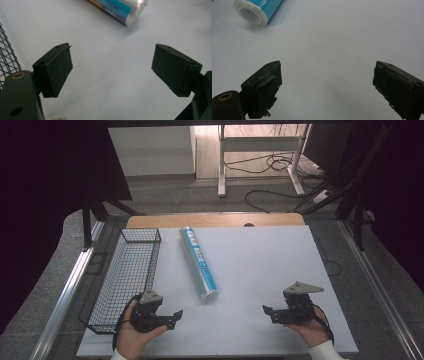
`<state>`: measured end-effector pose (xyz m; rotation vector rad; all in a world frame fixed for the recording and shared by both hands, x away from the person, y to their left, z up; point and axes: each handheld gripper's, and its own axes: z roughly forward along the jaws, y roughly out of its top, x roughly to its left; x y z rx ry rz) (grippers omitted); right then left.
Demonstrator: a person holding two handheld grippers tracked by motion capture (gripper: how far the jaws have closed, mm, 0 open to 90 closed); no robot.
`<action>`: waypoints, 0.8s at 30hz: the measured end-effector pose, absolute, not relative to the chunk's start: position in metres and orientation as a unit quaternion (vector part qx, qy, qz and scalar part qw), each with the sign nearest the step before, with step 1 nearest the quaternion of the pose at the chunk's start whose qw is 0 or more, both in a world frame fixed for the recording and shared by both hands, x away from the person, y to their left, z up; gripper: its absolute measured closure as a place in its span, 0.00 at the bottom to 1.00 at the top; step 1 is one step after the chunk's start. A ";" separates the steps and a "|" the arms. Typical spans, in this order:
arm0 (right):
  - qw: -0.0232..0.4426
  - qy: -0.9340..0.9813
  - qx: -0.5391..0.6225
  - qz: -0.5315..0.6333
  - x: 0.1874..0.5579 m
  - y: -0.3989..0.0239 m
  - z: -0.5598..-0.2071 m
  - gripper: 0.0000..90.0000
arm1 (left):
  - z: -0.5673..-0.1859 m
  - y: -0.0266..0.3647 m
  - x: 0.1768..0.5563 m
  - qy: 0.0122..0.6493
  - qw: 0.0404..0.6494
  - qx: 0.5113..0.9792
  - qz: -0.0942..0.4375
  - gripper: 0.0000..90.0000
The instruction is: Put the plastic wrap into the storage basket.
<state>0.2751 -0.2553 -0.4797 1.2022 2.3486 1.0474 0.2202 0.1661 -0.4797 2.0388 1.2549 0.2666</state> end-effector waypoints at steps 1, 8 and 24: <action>0.152 0.817 0.419 0.365 0.275 -0.255 -0.479 0.11 | -0.480 0.166 0.220 0.486 0.358 0.790 0.103 0.18; 0.157 0.814 0.424 0.365 0.273 -0.253 -0.480 0.13 | -0.481 0.167 0.221 0.489 0.357 0.789 0.102 0.18; 0.155 0.814 0.425 0.364 0.274 -0.251 -0.478 0.15 | -0.481 0.169 0.219 0.485 0.360 0.790 0.104 0.18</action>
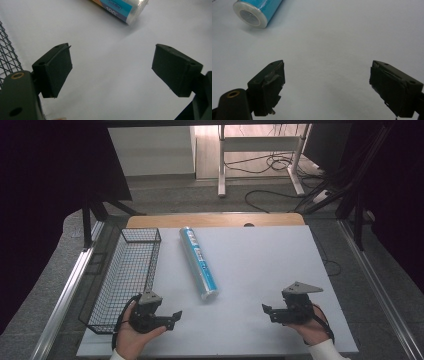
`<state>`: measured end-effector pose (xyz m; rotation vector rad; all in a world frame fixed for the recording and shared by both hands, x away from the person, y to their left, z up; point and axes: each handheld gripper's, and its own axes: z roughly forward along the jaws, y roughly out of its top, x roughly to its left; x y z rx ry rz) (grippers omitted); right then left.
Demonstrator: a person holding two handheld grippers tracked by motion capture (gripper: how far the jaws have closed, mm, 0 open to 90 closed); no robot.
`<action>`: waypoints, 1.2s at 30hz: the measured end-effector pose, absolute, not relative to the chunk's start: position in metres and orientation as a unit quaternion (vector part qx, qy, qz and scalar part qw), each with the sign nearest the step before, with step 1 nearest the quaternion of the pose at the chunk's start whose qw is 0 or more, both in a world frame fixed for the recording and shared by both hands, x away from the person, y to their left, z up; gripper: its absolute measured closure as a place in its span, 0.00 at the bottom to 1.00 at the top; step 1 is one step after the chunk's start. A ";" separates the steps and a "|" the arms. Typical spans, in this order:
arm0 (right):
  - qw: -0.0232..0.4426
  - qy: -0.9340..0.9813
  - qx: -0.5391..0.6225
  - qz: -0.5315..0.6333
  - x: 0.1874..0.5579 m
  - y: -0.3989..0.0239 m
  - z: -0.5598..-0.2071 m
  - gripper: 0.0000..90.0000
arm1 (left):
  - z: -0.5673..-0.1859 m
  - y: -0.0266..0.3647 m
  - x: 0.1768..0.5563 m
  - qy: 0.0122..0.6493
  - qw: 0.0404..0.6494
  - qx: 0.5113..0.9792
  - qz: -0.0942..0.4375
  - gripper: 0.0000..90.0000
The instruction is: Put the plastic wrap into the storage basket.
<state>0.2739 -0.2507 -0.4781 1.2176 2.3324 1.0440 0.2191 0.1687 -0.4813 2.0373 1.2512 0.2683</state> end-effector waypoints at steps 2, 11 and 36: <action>0.153 0.812 0.427 0.367 0.275 -0.249 -0.477 0.17 | -0.480 0.169 0.219 0.486 0.360 0.789 0.106 0.18; 0.151 0.813 0.425 0.368 0.282 -0.233 -0.465 0.21 | -0.479 0.170 0.218 0.484 0.363 0.789 0.103 0.18; 0.126 0.831 0.396 0.369 0.333 -0.163 -0.435 0.23 | -0.477 0.172 0.217 0.485 0.366 0.787 0.104 0.17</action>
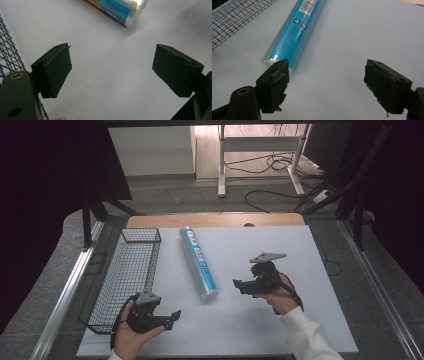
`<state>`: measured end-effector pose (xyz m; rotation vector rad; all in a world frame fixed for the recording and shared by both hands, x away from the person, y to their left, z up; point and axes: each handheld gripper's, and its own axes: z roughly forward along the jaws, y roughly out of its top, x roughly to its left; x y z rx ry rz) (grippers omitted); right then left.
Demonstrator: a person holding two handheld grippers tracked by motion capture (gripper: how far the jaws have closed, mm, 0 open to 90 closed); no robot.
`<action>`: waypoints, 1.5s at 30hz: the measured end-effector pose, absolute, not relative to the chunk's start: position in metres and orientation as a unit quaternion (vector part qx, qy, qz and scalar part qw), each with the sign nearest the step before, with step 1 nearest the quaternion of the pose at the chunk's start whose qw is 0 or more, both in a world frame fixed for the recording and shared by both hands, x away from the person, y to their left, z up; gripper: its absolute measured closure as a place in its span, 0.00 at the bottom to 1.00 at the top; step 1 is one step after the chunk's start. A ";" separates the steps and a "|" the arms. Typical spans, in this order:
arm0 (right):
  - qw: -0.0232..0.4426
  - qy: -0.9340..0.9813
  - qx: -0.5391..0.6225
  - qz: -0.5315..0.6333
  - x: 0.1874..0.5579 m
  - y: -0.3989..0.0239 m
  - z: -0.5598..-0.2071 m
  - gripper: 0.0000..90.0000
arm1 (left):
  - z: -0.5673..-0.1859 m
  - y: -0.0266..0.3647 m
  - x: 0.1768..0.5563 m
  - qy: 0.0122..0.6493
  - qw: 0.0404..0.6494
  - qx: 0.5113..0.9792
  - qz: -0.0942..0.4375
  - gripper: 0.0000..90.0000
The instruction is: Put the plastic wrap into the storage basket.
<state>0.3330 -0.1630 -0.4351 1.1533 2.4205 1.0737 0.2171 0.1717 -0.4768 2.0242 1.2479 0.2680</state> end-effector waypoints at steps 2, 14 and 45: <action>0.120 0.830 0.400 0.370 0.337 -0.159 -0.434 0.23 | -0.477 0.172 0.217 0.486 0.365 0.788 0.104 0.17; 0.099 0.833 0.405 0.364 0.362 -0.137 -0.434 0.23 | -0.479 0.171 0.218 0.486 0.363 0.789 0.104 0.17; 0.080 0.852 0.408 0.318 0.411 -0.061 -0.450 0.23 | -0.480 0.168 0.217 0.480 0.360 0.793 0.104 0.18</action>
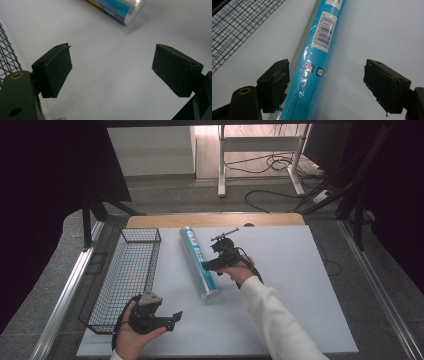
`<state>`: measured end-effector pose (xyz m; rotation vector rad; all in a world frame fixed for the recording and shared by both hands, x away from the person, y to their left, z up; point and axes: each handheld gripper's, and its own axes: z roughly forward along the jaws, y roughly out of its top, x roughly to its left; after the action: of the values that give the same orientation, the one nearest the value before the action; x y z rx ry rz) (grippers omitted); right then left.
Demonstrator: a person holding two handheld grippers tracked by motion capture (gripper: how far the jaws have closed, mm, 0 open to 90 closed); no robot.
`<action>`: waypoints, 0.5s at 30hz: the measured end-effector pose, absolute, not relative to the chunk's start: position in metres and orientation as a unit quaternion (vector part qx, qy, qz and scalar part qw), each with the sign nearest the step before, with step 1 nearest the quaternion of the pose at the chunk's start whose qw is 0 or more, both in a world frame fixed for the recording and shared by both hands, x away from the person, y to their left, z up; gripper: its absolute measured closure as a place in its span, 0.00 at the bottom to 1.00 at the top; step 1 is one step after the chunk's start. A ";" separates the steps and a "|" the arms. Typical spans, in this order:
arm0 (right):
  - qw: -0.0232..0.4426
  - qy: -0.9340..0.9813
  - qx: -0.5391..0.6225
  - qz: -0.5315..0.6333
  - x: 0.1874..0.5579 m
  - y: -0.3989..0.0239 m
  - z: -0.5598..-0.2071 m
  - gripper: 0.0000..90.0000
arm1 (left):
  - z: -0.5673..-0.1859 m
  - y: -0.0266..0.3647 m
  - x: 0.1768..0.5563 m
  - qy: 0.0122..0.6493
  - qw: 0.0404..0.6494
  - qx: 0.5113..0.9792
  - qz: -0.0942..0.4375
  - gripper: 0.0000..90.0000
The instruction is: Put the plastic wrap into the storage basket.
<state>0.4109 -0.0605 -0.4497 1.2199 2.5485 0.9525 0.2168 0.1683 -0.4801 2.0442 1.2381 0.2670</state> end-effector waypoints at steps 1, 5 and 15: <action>0.080 0.852 0.409 0.318 0.412 -0.059 -0.450 0.23 | -0.480 0.168 0.217 0.481 0.360 0.793 0.103 0.18; 0.081 0.854 0.410 0.309 0.417 -0.052 -0.454 0.23 | -0.480 0.169 0.217 0.480 0.360 0.793 0.104 0.18; 0.085 0.858 0.409 0.298 0.425 -0.038 -0.456 0.22 | -0.481 0.168 0.217 0.480 0.358 0.794 0.103 0.18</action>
<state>0.4246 -0.0380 -0.4556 1.2204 2.5591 0.8876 0.2173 0.1681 -0.4813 2.0492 1.2370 0.2660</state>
